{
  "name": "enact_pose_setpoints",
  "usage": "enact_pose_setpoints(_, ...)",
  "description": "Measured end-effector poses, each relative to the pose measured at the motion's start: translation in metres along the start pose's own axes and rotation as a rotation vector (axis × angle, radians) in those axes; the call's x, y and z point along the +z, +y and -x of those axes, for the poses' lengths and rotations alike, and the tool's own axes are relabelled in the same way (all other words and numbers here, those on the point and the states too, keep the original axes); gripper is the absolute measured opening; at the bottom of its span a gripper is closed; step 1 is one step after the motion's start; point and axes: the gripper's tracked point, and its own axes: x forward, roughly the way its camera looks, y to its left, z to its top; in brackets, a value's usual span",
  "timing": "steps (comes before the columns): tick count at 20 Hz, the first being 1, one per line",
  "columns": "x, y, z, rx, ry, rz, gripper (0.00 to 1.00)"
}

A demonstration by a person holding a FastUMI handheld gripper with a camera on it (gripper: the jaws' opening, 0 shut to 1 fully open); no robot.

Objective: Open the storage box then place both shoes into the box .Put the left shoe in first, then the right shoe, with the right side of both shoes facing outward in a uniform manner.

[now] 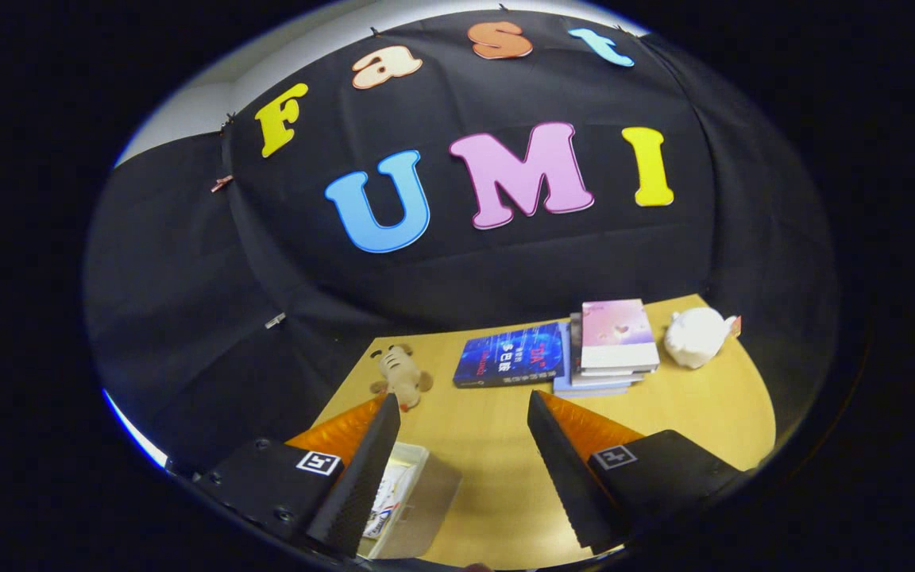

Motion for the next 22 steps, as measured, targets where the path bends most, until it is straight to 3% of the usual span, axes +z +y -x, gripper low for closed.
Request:
enact_pose_setpoints(8,0.06,-0.092,0.04,-0.124,-0.16,0.173,0.99)
enact_pose_setpoints(13,0.079,-0.138,0.067,-0.173,-0.223,0.215,0.99)
enact_pose_setpoints(17,0.088,-0.166,0.08,-0.182,-0.238,0.206,0.99)
enact_pose_setpoints(22,0.076,-0.181,0.086,-0.138,-0.214,0.198,0.99)
